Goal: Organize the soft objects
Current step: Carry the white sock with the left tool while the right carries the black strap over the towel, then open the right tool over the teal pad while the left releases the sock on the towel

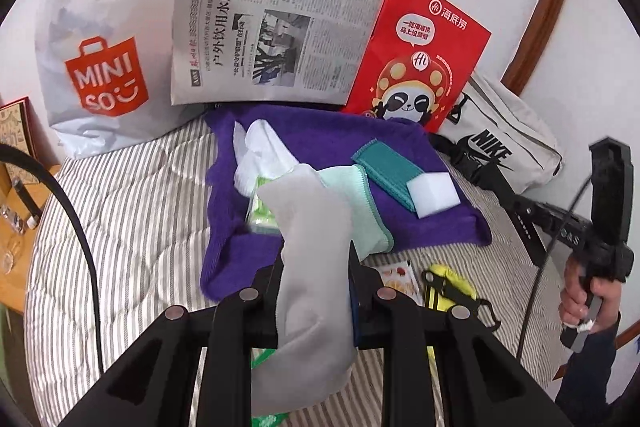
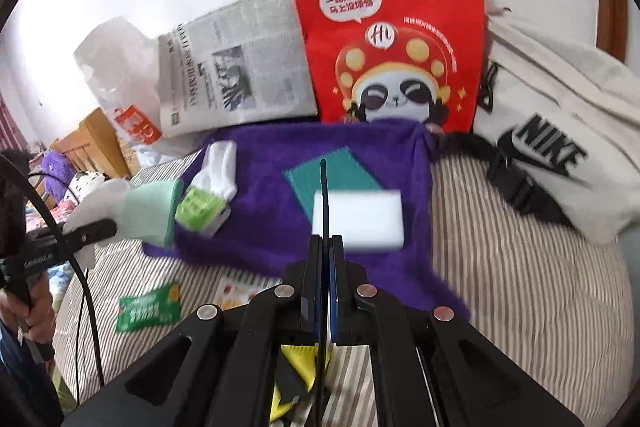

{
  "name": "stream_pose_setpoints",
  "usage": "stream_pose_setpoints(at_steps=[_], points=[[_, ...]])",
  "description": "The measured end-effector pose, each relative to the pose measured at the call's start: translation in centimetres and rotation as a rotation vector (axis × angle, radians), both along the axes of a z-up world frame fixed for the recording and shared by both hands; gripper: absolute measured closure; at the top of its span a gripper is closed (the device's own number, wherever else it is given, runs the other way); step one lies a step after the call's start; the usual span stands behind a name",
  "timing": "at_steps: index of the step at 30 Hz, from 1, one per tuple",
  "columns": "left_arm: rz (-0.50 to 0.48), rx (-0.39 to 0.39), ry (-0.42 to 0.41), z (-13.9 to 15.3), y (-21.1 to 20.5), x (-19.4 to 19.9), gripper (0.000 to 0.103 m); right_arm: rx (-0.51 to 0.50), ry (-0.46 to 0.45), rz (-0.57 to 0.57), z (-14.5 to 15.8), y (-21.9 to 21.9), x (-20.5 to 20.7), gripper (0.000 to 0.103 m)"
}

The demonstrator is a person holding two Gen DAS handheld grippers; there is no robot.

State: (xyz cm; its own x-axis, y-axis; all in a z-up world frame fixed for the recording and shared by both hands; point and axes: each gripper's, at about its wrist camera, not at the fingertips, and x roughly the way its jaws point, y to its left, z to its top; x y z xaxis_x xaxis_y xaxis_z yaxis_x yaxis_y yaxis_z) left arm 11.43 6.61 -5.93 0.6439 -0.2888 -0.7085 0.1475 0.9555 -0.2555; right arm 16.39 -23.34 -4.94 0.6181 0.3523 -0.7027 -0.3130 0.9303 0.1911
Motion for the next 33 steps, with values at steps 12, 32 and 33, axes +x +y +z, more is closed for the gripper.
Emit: stream_pose_setpoints(at_steps=[12,32,33], points=[[-0.01,0.046,0.037,-0.9,-0.3,4.5,0.081,-0.103,-0.017,0.003,-0.3,1.2,9.5,0.1],[-0.021,0.068,0.088,-3.0,-0.6,9.4,0.081,-0.288,0.133,0.061,-7.7,3.2,18.1,0.1],[-0.024,0.068,0.088,-3.0,-0.7,9.6,0.081,-0.289,0.137,0.061,-7.9,3.2,18.2,0.099]])
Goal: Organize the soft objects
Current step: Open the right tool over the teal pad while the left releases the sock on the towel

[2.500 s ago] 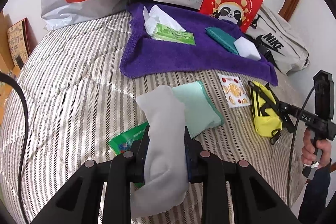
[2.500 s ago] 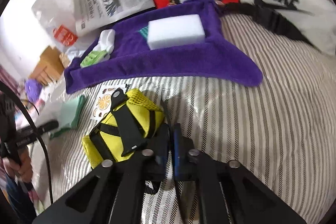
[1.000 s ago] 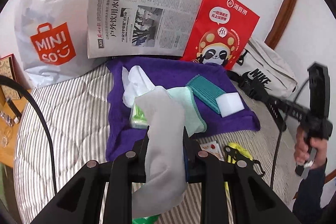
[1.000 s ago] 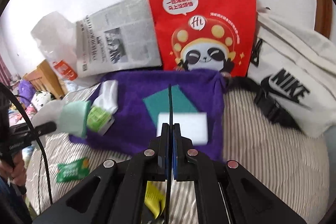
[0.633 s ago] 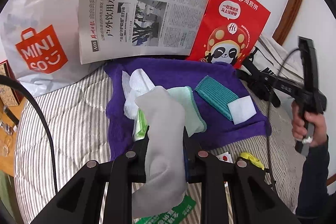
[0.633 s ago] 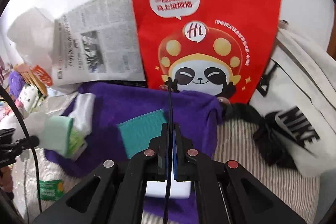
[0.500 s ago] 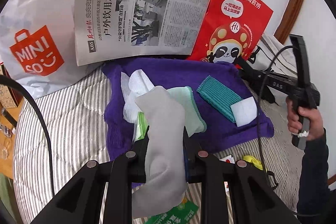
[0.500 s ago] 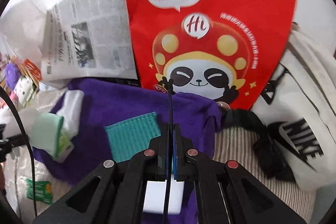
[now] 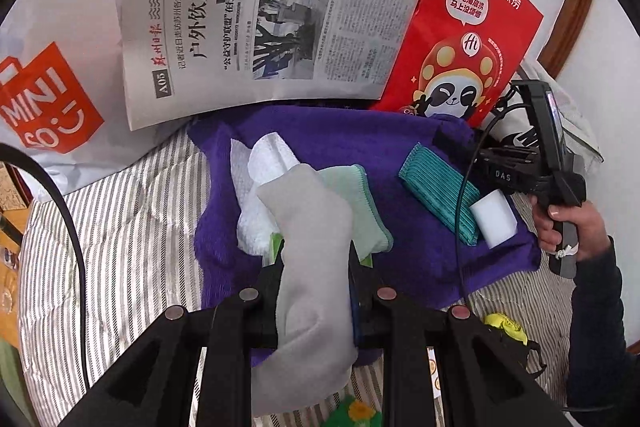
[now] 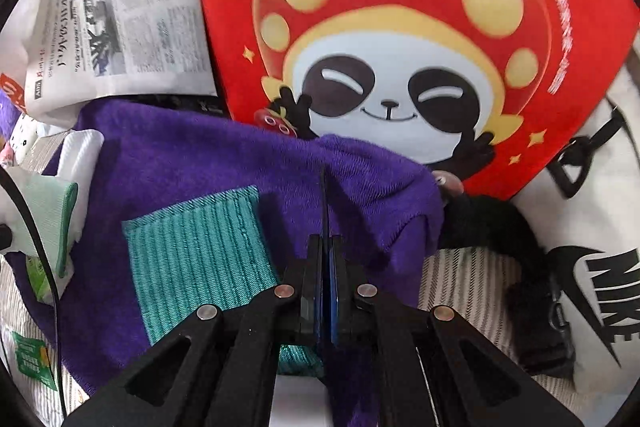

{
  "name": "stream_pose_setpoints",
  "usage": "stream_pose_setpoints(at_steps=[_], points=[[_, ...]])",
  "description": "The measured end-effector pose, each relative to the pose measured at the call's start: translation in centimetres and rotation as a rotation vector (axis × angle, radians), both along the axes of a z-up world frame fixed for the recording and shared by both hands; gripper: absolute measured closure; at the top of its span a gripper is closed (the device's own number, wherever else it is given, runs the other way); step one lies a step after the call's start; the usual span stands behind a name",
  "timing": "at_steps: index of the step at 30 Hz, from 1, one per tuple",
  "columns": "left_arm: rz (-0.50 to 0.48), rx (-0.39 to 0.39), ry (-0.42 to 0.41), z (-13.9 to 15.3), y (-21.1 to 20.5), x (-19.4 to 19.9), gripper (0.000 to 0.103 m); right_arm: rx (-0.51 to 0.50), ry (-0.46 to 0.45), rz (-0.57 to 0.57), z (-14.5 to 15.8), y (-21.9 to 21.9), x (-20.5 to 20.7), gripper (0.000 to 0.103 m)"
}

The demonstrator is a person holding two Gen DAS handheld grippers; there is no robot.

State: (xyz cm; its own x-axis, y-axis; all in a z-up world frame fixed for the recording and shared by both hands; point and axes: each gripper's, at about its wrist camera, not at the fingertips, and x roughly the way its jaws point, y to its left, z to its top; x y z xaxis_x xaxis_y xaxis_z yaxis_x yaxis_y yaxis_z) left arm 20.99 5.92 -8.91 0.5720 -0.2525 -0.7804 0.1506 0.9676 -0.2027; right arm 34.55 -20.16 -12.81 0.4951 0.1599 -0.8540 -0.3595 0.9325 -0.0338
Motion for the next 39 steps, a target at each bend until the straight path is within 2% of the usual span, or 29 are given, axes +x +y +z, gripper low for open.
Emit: stream_pose_setpoints(at_steps=[3,5,9,10,17,20,25,29,32,35,37,39], points=[[-0.008,0.002,-0.001,-0.1,-0.3,0.5,0.081,0.01,0.019,0.005,-0.5,-0.2,0.4,0.097],[-0.006,0.009,0.002,-0.2,-0.6,0.9,0.081,0.022,0.047,0.022,-0.8,-0.1,0.7,0.091],[-0.008,0.012,0.015,-0.6,-0.9,1.4,0.081,0.039,0.018,0.036,-0.3,-0.5,0.5,0.06],[-0.006,0.013,0.015,-0.7,-1.0,1.5,0.081,0.037,-0.003,0.037,0.0,-0.5,0.3,0.057],[0.005,0.018,0.021,-0.7,-1.7,3.0,0.081,0.099,-0.044,0.034,2.3,-1.3,-0.7,0.055],[-0.008,-0.011,0.023,-0.5,-2.3,4.3,0.081,0.108,-0.069,0.017,3.5,-1.7,-1.6,0.055],[0.008,0.019,0.08,-2.3,-3.6,7.8,0.081,0.116,-0.082,-0.041,4.9,-3.4,-5.5,0.055],[0.003,0.055,0.108,-3.6,-4.4,9.0,0.078,0.136,-0.09,-0.074,6.0,-4.9,-9.8,0.055],[0.012,0.036,0.133,-4.6,-4.5,9.5,0.077,0.184,-0.098,-0.07,6.1,-5.7,-13.5,0.055],[0.012,0.03,0.149,-5.0,-4.8,9.5,0.07,0.197,-0.086,-0.072,5.7,-5.9,-15.5,0.055],[0.005,0.03,0.155,-4.9,-5.1,9.5,0.06,0.185,-0.084,-0.08,5.2,-5.8,-16.7,0.055],[-0.009,0.027,0.166,-4.8,-5.7,9.4,0.039,0.192,-0.067,-0.084,4.8,-5.8,-17.9,0.055]])
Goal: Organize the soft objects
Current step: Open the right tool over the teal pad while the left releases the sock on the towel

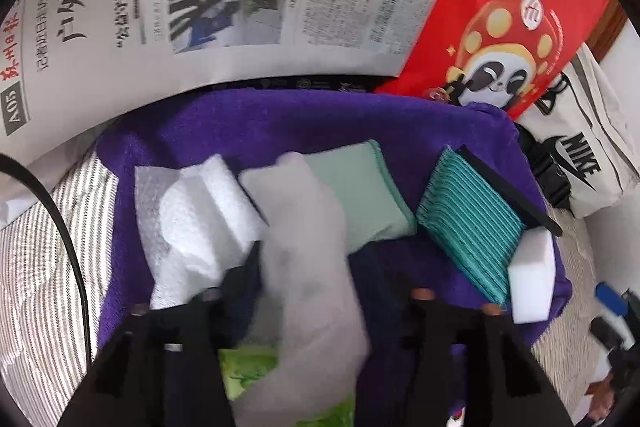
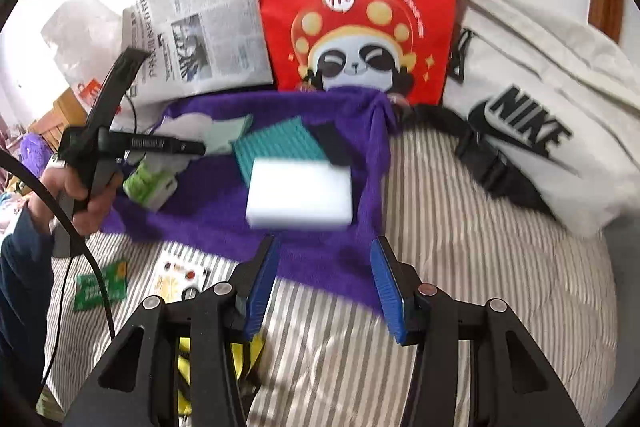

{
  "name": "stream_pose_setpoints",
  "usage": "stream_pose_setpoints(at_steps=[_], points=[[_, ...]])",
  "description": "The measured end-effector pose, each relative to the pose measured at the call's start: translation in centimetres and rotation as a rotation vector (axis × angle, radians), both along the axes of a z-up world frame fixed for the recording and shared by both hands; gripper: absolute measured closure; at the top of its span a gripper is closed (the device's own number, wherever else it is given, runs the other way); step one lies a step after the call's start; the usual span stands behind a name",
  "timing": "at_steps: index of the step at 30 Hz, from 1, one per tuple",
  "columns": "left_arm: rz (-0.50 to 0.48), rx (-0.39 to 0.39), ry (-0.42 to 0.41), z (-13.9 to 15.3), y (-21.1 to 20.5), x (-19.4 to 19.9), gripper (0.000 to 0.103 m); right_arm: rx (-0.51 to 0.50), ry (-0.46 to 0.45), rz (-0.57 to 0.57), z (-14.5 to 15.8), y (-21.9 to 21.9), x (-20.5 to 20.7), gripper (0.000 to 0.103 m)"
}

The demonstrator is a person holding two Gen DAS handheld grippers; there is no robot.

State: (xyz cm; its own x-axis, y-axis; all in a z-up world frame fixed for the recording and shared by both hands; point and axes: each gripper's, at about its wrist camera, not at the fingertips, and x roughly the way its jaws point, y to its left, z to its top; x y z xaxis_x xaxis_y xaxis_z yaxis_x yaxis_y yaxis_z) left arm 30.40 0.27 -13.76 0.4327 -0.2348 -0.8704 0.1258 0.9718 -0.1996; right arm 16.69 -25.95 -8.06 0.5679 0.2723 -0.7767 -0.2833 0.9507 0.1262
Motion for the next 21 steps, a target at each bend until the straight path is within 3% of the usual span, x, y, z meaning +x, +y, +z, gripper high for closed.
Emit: stream_pose_setpoints(at_steps=[2,5,10,15,21], points=[[0.004,0.031,-0.006,0.2,-1.0,-0.3,0.029,0.037,0.017,-0.004,-0.4,0.0,-0.8,0.055],[0.017,0.071,-0.006,0.8,-1.7,-1.2,0.026,0.11,0.05,0.0,-1.0,0.0,-2.3,0.055],[0.017,0.136,-0.03,2.5,-2.2,-2.7,0.026,0.131,0.042,0.007,-0.6,0.5,-4.3,0.055],[0.019,0.128,-0.06,4.1,-1.5,-4.8,0.026,0.102,0.022,-0.014,0.1,0.7,-5.7,0.055],[0.015,0.128,-0.104,5.4,0.5,-10.2,0.026,0.081,0.047,-0.02,-0.8,1.1,-7.5,0.055]])
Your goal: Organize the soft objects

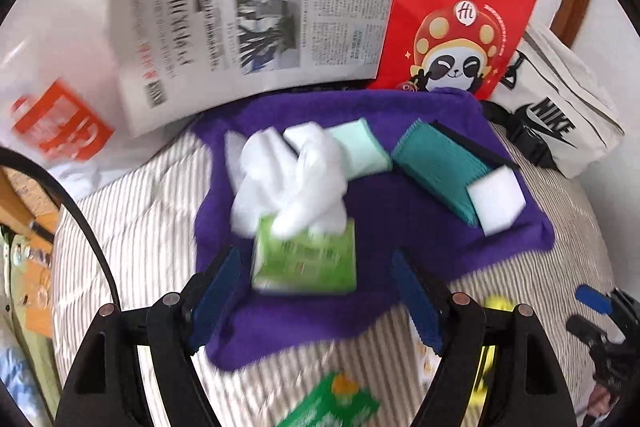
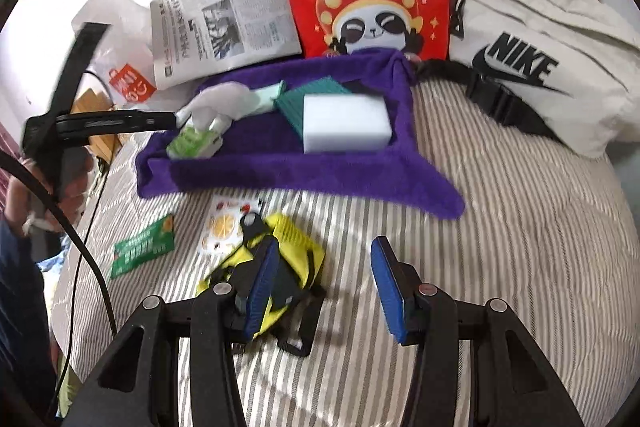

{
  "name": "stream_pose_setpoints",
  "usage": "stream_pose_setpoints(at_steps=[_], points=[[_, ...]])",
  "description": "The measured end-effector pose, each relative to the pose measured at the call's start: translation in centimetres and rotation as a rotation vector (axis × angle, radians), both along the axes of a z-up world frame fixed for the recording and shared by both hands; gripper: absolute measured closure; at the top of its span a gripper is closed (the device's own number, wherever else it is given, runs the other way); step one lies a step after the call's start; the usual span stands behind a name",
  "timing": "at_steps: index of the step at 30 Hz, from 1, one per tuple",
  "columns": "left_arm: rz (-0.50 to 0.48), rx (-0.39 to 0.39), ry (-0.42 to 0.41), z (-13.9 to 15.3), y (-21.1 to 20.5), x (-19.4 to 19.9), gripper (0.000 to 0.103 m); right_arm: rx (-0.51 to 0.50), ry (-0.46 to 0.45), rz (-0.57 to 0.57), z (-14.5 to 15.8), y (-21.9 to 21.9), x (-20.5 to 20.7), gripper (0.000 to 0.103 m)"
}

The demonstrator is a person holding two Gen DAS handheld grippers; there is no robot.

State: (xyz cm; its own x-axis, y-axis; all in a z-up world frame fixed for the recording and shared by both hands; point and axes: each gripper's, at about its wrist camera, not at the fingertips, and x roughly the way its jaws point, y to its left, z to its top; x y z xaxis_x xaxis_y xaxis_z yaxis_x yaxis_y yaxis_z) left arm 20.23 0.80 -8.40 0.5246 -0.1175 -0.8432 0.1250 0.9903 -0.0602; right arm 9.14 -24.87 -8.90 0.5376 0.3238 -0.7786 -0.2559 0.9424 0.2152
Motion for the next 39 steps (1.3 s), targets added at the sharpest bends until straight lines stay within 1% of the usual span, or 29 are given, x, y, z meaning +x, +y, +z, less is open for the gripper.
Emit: stream_pose_setpoints(at_steps=[2,5,6,7,8,9,12,14,18,22,26,29,30,32,34,36,38,39], points=[[0.004,-0.008,0.003,-0.2,1.1,-2.2,0.026,-0.007,0.012,0.001,-0.6,0.5,-0.5,0.055],[0.012,-0.001,0.003,-0.6,2.6,-4.9,0.026,-0.02,-0.001,0.041,-1.2,2.0,-1.1,0.055],[0.016,0.004,0.005,-0.8,3.3,-6.0,0.026,-0.03,-0.004,0.061,-1.3,2.6,-1.2,0.058],[0.018,0.01,0.01,-1.1,3.6,-7.0,0.026,-0.038,-0.01,0.077,-1.4,3.1,-1.3,0.064],[0.018,0.012,0.012,-1.4,3.8,-7.7,0.026,-0.047,-0.016,0.098,-1.6,3.8,-1.3,0.067],[0.02,0.011,0.015,-1.6,4.2,-8.5,0.026,-0.052,-0.018,0.113,-1.7,4.3,-1.2,0.073],[0.031,0.005,0.026,-2.2,5.4,-10.5,0.026,-0.08,-0.028,0.159,-2.0,5.8,-0.9,0.075],[0.045,0.002,0.032,-2.8,6.3,-11.8,0.026,-0.126,-0.028,0.167,-2.7,6.5,-0.5,0.076],[0.075,-0.012,0.046,-3.6,7.7,-13.4,0.026,-0.203,0.008,0.175,-4.7,7.2,0.5,0.087],[0.085,-0.038,0.044,-3.8,8.5,-14.2,0.026,-0.218,0.005,0.183,-5.0,7.3,0.8,0.087],[0.077,-0.079,0.041,-4.0,8.5,-14.4,0.026,-0.284,-0.022,0.214,-5.2,8.4,1.0,0.084],[0.06,-0.096,0.043,-4.2,8.0,-14.6,0.026,-0.306,-0.015,0.235,-5.1,8.7,1.1,0.083],[0.056,-0.096,0.044,-4.3,7.8,-14.7,0.026,-0.297,-0.003,0.239,-5.0,8.6,1.3,0.083],[0.046,-0.1,0.043,-4.4,7.6,-14.9,0.026,-0.264,0.012,0.235,-4.9,8.3,1.6,0.077],[0.044,-0.109,0.049,-4.7,7.5,-14.9,0.026,-0.24,0.005,0.237,-5.0,8.4,1.9,0.074],[0.048,-0.121,0.055,-4.9,7.5,-15.0,0.026,-0.224,-0.005,0.237,-5.3,8.5,2.2,0.074],[0.048,-0.132,0.056,-5.0,7.5,-15.2,0.026,-0.206,-0.008,0.239,-5.3,8.4,2.4,0.078],[0.045,-0.136,0.056,-5.1,7.5,-15.4,0.026,-0.2,-0.003,0.232,-5.3,8.2,2.4,0.082]])
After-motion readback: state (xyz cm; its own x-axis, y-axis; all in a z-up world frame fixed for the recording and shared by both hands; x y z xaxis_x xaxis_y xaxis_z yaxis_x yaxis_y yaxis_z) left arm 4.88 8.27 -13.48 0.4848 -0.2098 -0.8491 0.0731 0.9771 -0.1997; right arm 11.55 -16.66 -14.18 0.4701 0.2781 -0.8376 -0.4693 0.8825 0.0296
